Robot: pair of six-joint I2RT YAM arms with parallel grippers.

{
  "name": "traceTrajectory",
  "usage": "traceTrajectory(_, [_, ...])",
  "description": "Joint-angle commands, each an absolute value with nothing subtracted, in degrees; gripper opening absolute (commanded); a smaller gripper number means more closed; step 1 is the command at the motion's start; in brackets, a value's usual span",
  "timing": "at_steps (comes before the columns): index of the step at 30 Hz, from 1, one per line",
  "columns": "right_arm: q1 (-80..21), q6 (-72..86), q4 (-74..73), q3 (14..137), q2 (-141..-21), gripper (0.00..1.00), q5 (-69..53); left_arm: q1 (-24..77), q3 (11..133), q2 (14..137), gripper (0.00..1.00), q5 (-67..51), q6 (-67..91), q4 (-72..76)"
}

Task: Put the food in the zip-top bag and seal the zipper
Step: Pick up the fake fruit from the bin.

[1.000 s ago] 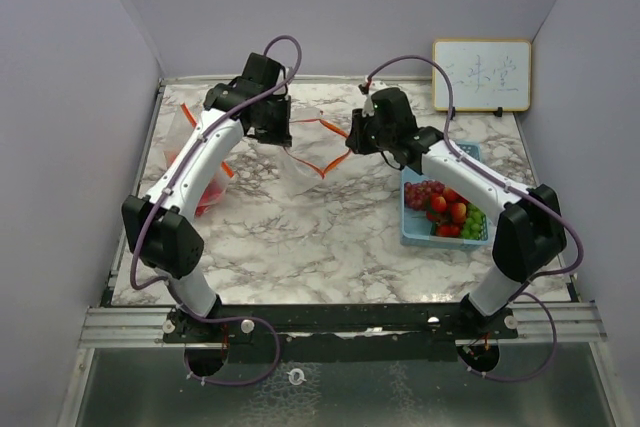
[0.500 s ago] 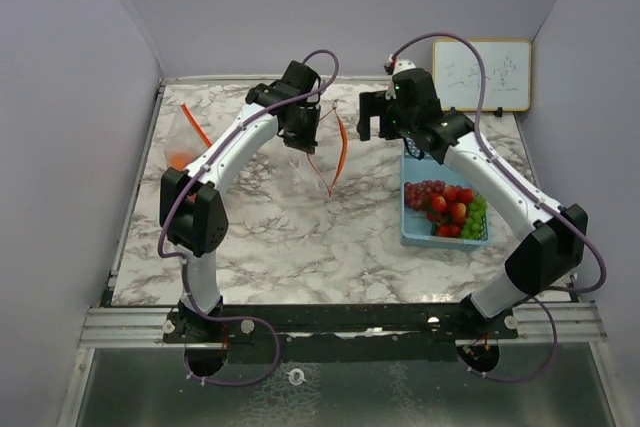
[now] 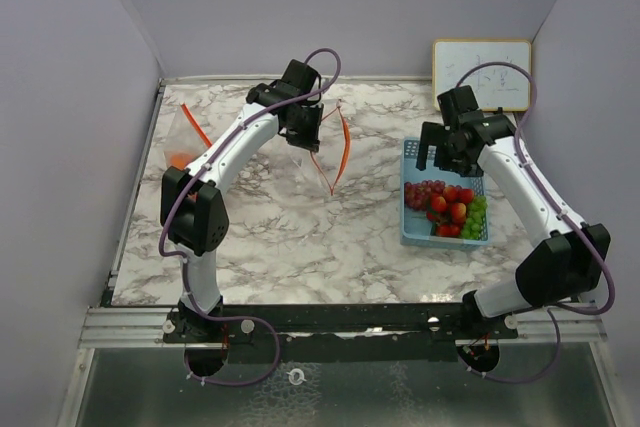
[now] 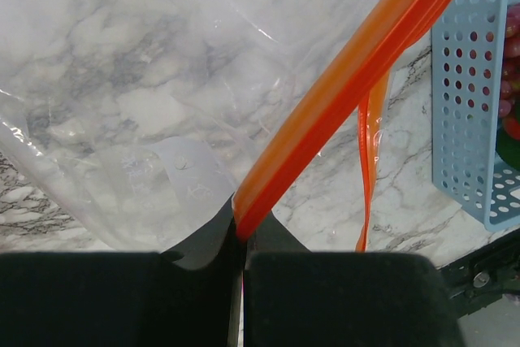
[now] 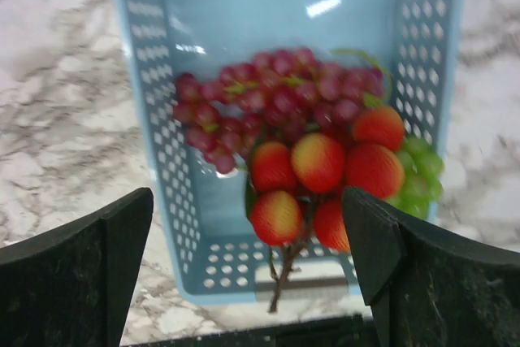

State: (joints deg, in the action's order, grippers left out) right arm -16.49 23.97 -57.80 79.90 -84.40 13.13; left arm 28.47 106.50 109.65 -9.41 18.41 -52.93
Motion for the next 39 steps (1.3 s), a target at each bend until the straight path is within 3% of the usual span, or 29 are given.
traceTrajectory(1, [-15.2,32.3,-70.1,80.2,-81.5,1.00,19.5,28.4,107.9,110.2,0.00,-12.1,17.1,-51.8])
traceTrajectory(4, [-15.1,35.1,-75.5,80.9,-81.8,0.98,19.5,28.4,108.0,110.2,0.00,-13.2,17.1,-51.6])
traceTrajectory(11, [-15.1,35.7,-77.9,77.4,-76.6,0.72,5.1,28.4,107.7,110.5,0.00,-14.1,16.8,-51.3])
traceTrajectory(18, [-15.2,39.0,-74.7,63.4,-69.8,0.71,-1.7,28.4,106.8,110.7,0.00,-14.4,16.8,-51.0])
traceTrajectory(28, [-15.1,41.4,-62.0,58.1,-72.6,0.69,4.0,28.4,104.8,109.5,0.00,-15.2,16.8,-50.3])
traceTrajectory(32, [-15.1,42.0,-58.3,58.7,-74.6,0.54,4.4,28.4,104.8,108.9,0.00,-15.2,16.7,-50.3])
traceTrajectory(36, [-15.2,41.8,-57.9,57.5,-76.1,0.53,6.6,28.4,104.1,108.1,0.00,-14.6,16.4,-50.1])
traceTrajectory(39, [-15.2,41.9,-57.7,56.6,-75.6,0.43,8.2,28.4,103.1,107.5,0.00,-14.3,16.2,-49.9])
